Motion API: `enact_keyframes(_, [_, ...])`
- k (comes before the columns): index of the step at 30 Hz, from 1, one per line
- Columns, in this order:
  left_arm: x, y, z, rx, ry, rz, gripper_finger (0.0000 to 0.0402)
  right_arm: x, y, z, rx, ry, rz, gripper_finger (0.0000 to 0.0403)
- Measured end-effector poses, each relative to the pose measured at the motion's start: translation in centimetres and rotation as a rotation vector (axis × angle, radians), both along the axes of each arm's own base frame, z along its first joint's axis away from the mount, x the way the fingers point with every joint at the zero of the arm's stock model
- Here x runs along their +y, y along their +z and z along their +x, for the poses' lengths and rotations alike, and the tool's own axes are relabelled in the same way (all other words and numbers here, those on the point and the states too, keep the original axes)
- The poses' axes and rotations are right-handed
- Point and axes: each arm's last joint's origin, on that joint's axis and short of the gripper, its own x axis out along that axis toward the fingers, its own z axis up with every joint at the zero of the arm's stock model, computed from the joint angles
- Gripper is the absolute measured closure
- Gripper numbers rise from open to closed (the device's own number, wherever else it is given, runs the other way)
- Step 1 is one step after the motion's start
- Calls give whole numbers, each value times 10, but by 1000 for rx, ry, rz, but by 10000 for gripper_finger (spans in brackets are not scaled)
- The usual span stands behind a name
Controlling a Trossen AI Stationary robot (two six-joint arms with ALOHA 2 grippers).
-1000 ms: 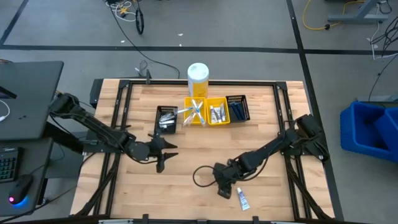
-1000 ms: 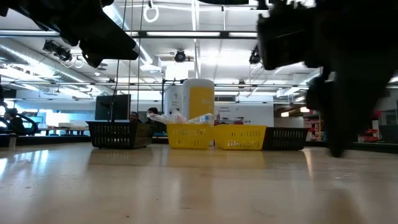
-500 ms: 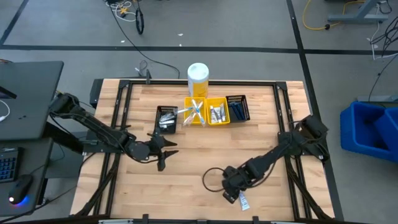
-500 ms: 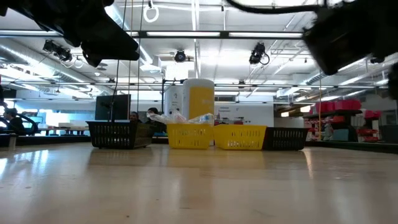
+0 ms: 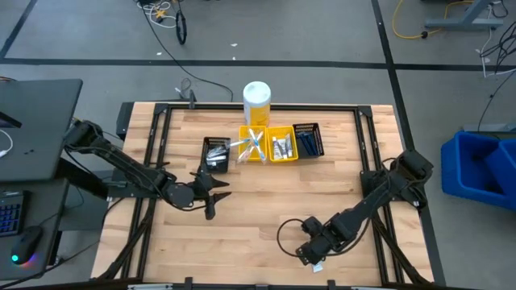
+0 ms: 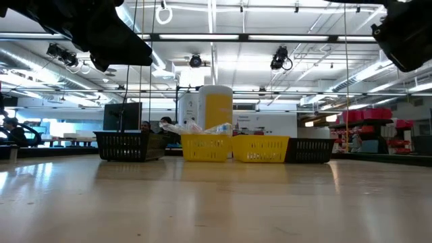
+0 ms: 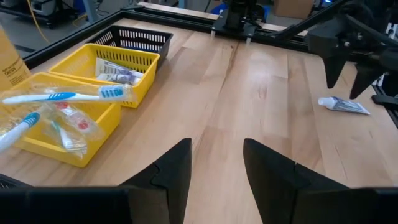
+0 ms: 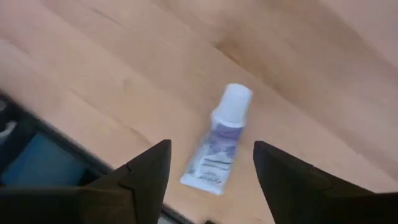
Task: Pick & Place Travel size toiletries
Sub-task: Put the white toothpaste into the right yellow bin
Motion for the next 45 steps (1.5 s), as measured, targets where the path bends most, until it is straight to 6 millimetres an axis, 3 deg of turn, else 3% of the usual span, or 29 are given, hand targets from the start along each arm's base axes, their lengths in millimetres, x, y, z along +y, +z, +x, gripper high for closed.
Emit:
enact_keyframes(9, [0, 0, 0, 0, 0, -2, 246, 3, -6, -4, -41, -53, -68, 145])
enact_keyframes(19, [0, 0, 0, -1, 0, -3, 246, 8, -29, 1, -8, -49, -91, 138])
enact_keyframes(38, [0, 0, 0, -1, 0, -3, 246, 10, -32, 0, -7, -33, -94, 174])
enact_keyframes(45, [0, 0, 0, -1, 0, -3, 246, 10, -32, -1, 12, -29, -91, 228])
